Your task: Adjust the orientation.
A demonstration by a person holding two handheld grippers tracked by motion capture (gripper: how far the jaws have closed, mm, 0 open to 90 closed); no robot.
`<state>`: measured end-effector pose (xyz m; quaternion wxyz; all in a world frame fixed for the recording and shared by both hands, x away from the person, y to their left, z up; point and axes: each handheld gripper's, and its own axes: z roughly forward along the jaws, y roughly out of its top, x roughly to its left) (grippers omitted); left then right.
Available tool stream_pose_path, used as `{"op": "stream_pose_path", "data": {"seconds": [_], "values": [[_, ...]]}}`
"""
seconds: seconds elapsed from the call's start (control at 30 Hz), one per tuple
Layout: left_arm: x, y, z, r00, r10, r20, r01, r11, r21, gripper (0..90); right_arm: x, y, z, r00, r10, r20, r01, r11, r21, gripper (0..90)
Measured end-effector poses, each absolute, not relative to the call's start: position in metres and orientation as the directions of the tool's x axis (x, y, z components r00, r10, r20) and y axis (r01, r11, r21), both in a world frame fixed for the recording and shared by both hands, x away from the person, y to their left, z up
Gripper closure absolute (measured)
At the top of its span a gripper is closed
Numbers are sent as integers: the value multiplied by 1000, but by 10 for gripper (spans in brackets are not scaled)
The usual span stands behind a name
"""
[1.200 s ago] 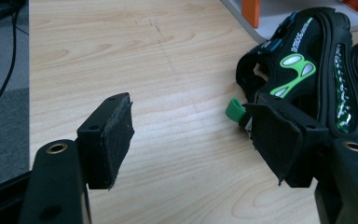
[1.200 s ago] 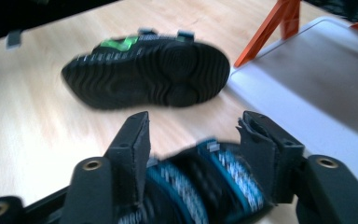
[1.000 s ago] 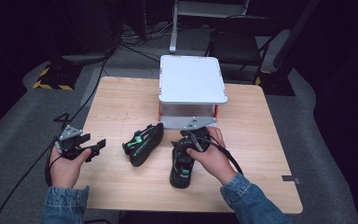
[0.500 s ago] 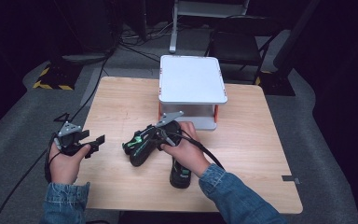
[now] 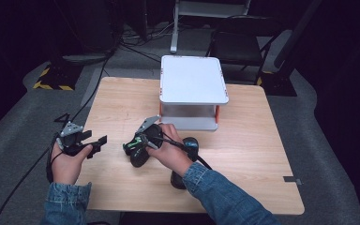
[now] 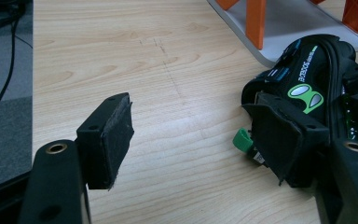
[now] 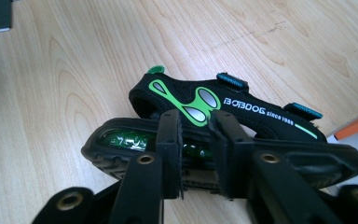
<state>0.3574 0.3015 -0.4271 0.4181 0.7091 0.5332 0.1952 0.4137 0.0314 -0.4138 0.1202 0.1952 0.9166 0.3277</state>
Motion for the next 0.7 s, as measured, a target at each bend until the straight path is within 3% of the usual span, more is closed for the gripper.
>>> {"op": "stream_pose_path", "data": {"seconds": [0.47,0.7], "values": [[361,297,-427,366,916,-165,592,-92,801,302,396,1,-412,-900,431,-63,315,744,588,786],[364,294,-428,370,914,-164,595,-97,798,302,387,-18,-417,-900,433,-41,352,779,519,724]]}}
